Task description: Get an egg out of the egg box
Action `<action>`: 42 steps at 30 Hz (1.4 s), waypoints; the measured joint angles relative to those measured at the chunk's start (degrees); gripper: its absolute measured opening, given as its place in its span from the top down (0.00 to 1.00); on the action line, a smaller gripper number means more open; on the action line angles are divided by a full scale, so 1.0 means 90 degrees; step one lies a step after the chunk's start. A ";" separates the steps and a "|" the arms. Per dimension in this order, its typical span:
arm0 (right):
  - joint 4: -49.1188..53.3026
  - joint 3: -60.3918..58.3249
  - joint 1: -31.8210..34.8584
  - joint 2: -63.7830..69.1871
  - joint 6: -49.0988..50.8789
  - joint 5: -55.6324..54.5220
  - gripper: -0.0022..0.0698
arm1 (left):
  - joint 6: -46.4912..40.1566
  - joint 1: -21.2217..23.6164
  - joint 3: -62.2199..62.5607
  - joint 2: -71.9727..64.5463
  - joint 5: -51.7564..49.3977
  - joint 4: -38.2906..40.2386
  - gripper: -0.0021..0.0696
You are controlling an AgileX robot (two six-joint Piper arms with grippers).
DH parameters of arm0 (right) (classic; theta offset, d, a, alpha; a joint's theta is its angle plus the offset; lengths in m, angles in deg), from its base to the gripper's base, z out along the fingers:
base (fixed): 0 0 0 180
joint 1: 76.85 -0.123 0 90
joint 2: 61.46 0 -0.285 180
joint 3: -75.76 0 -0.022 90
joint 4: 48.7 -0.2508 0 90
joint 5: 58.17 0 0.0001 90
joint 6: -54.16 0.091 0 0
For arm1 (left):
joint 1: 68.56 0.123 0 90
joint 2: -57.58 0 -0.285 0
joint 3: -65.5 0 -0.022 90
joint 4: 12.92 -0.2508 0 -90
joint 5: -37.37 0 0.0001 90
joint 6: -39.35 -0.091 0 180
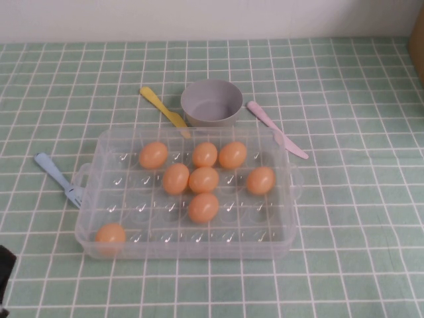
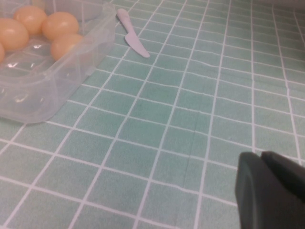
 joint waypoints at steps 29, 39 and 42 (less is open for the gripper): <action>0.0000 0.0000 0.0000 0.0000 0.0000 0.0000 0.99 | -0.1217 -0.0909 0.7157 -0.8324 -0.5940 -0.3003 0.98; 0.0000 0.0000 0.0000 0.0000 0.0000 0.0000 0.99 | -0.0789 -0.2252 0.8027 -0.9475 -0.6324 -0.3831 0.98; 0.0000 0.0000 0.0000 0.0000 0.0000 0.0000 0.99 | -0.0692 -0.2301 0.8062 -0.9551 -0.6340 -0.3939 0.98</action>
